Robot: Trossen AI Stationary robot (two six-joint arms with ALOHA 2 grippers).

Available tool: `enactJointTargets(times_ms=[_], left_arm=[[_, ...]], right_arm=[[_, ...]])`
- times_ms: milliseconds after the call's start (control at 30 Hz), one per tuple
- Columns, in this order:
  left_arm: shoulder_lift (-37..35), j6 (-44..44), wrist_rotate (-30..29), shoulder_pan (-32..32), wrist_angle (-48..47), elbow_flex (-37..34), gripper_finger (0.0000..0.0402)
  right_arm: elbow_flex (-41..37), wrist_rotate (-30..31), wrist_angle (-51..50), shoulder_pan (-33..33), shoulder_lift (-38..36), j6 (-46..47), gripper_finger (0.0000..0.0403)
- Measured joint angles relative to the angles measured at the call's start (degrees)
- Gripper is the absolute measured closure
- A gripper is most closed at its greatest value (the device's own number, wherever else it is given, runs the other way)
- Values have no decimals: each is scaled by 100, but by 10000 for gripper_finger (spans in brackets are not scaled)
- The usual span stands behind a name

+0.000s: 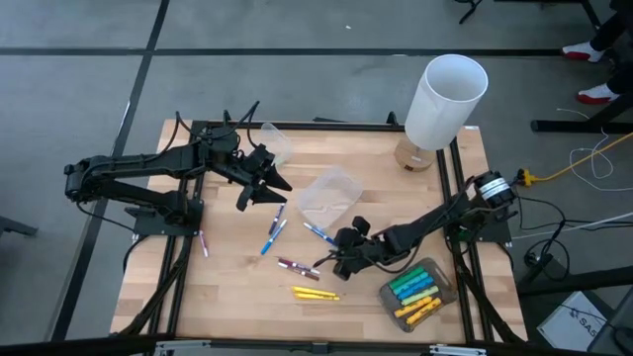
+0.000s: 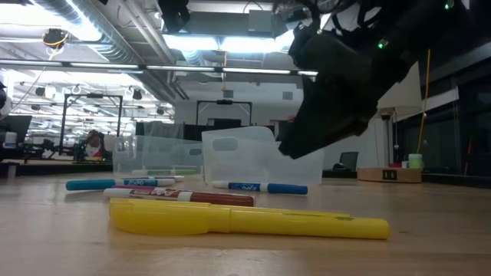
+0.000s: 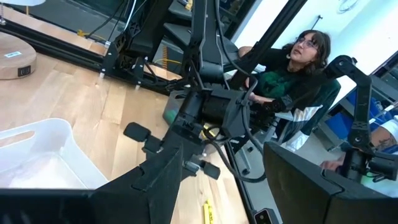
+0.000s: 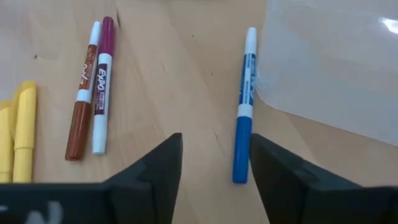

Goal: Pick & Place Markers
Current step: Put the right blue marker into the transparent bin

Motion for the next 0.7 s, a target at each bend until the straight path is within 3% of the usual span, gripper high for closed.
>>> enactJointTargets(times_ms=[700], left_arm=[[1, 39, 20, 1, 1, 1, 185]], right_arm=[[-6, 125, 547, -313, 540, 325, 218]])
